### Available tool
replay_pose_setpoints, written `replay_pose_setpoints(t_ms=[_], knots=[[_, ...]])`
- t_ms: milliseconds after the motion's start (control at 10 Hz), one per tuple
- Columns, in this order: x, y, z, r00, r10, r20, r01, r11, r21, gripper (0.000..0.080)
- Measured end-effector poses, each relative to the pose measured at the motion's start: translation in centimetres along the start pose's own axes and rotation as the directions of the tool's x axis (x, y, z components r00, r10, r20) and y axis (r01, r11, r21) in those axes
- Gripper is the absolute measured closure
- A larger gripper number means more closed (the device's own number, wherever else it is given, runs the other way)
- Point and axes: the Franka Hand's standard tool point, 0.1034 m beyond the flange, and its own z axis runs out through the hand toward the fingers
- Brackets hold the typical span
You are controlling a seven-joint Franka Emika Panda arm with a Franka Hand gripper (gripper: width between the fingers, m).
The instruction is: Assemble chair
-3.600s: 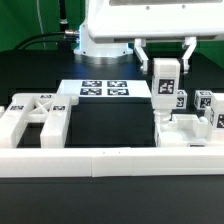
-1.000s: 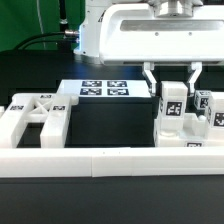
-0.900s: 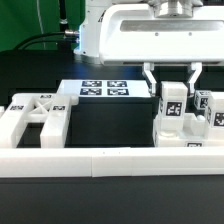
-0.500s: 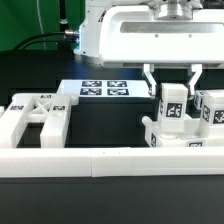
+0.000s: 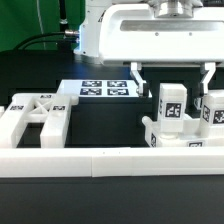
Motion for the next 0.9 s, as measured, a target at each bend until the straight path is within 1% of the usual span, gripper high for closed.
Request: replay_pose_setpoints(t_ms=[100,300,400,500,800,900], knots=[[0.4,0.2,-0.3,1.000,-0.003,0.002,0.003,1.000,0.001,0.0153],[1.4,0.4,-1.2,1.000,-0.007,0.027,0.007,1.000,0.010,0.0151],[2.4,0.3,-2.1,0.999,-0.001,0.041,0.000,1.000,0.020,0.0151],[3.1,0.3,-2.6,0.999,0.003,0.036,-0.004,1.000,0.023,0.0151],[2.3,0.2,-2.0,0.996,-0.003,0.092,0.001,1.000,0.028,0.0151],[1.5,0.4,-1.2,0.988,-0.008,0.153,0.004,1.000,0.029,0.0151]])
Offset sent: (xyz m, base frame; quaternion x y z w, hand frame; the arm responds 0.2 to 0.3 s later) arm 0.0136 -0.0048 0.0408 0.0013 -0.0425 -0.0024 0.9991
